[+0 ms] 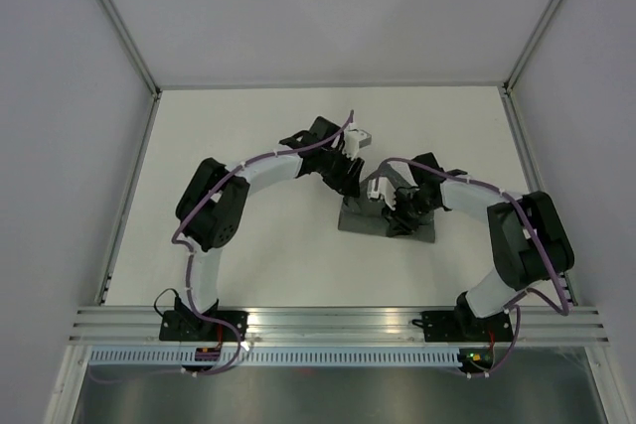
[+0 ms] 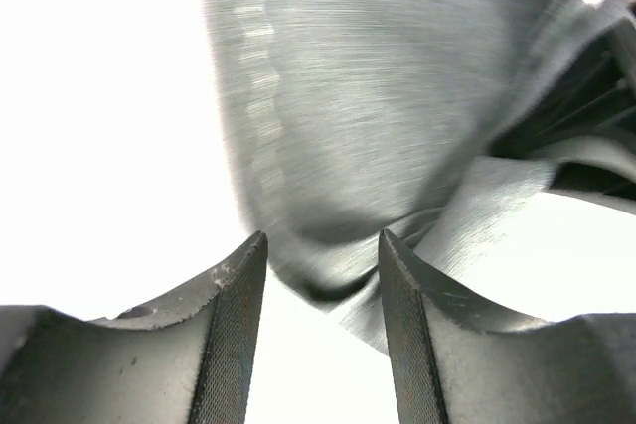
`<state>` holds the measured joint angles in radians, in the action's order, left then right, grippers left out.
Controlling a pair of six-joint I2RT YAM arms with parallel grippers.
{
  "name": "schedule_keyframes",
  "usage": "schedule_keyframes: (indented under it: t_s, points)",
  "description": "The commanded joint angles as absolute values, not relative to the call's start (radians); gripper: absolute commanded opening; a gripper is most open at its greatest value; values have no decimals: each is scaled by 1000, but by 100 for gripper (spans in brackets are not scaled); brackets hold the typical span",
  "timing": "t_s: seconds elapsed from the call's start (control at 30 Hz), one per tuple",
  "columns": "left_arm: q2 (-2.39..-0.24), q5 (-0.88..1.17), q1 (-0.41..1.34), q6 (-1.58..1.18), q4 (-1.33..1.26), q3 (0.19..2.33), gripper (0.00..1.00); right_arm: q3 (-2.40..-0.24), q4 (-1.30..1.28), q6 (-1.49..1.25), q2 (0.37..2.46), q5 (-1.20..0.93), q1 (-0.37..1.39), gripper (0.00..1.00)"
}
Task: Fold the napkin, place the utensils inside, and roll it up
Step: Roll the napkin with the utensil
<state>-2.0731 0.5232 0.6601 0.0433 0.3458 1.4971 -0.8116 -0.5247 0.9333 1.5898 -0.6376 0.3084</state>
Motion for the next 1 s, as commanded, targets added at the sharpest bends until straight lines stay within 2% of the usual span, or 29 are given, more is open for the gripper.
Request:
schedule_keyframes:
  t_s: [0.0,0.27,0.4,0.67,0.97]
  points:
    - [-1912,330,657,-60,149,1399,55,-906,-730,1078,1688,-782,224,23]
    - [-1712,230,667,-2,-98,1174,57,-1164,-1164,1353,1963,-911,86,23]
    - [-1623,184,759,133,-224,1030,61,-1271,-1304,1423,2101,-940,38,23]
    - [-1759,6,1020,373,-126,1109,62,-1347,-1333,1394,2172,-940,32,25]
    - [-1894,-95,1143,494,-205,1141,62,-1400,-1344,1355,2221,-931,34,25]
